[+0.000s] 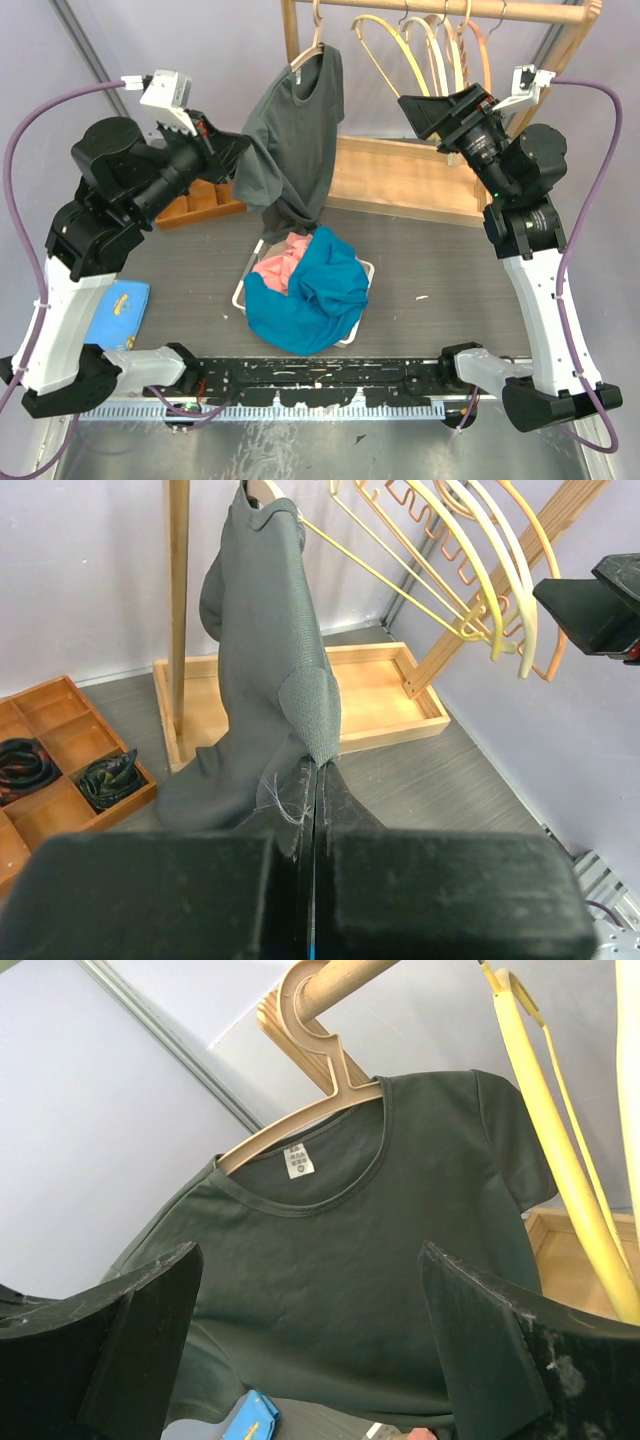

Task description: Remove the t-shirt from the hanger

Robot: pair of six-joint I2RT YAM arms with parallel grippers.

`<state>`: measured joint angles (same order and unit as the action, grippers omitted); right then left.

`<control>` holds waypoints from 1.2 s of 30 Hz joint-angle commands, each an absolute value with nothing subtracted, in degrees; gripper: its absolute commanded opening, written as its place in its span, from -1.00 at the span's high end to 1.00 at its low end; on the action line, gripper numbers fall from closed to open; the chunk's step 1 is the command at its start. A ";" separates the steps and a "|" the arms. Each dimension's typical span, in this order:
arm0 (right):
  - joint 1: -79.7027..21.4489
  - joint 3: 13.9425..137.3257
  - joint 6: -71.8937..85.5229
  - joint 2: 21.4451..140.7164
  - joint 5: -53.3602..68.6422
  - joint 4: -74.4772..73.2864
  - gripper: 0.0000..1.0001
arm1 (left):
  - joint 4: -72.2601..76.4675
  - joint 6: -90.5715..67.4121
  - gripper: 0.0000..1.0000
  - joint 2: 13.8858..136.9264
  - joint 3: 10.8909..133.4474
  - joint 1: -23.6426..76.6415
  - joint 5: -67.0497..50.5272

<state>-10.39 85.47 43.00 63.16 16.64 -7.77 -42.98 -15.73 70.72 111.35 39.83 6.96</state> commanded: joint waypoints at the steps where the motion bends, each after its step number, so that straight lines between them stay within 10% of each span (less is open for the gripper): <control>1: -10.57 85.63 43.33 62.59 16.90 -4.30 -0.89 | -39.70 -16.73 1.00 66.90 108.93 39.63 5.44; 36: -10.64 86.17 43.08 63.05 16.85 -4.81 -0.88 | -35.52 -21.87 1.00 66.42 92.11 39.62 7.65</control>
